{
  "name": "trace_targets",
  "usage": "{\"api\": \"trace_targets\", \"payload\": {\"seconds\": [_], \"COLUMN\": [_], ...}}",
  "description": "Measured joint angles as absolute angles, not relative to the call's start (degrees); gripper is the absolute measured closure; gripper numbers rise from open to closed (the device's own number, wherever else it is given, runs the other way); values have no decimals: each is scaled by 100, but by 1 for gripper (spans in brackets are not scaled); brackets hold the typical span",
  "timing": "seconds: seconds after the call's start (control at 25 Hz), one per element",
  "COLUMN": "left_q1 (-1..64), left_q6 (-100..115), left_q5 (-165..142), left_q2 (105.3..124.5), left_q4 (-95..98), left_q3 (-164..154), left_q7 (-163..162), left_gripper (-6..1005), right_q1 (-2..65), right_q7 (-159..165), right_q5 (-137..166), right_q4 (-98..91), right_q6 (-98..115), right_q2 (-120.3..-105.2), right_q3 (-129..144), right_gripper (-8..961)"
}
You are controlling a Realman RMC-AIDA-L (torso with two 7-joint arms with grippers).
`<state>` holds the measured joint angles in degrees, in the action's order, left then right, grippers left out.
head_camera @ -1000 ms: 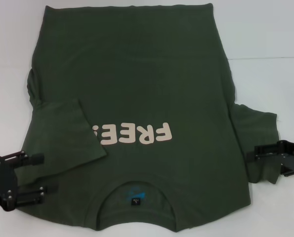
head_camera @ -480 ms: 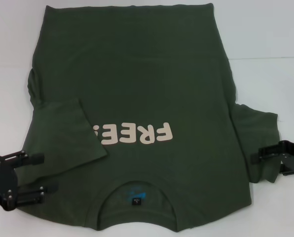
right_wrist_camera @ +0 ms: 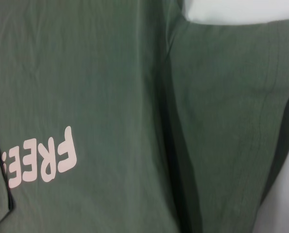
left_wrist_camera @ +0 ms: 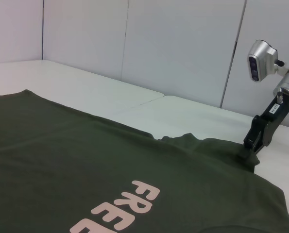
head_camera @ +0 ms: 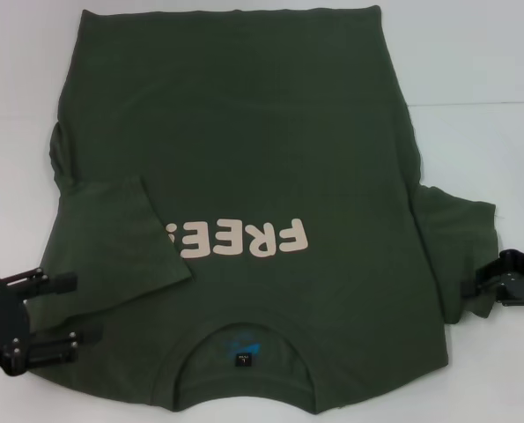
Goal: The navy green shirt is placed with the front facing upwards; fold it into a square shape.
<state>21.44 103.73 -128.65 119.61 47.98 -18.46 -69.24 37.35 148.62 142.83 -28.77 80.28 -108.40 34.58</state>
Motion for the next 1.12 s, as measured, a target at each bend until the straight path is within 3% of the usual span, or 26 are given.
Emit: {"api": "trace_targets", "payload": {"seconds": [0.36, 0.64, 1.12], "left_q1": [2153, 2160, 2172], "left_q6": [10380, 10391, 10478], "left_q5": [-12858, -12857, -12630], "left_q2": [11952, 11952, 11951], "left_q4": [4799, 4799, 4799], "left_q3": [-1845, -1837, -1827], "left_q7": [-6926, -6935, -7104], "left_gripper": [187, 188, 188], "right_q1": [3736, 3705, 3396], "right_q7": [14862, 14773, 14263], "right_q5": [14284, 14260, 14237], "right_q4": [-2893, -2939, -3169], "right_q6": [8034, 8052, 8416], "right_q2": [-10828, -10818, -10675], "right_q3": [3466, 3408, 2335], "right_gripper": [917, 920, 943]}}
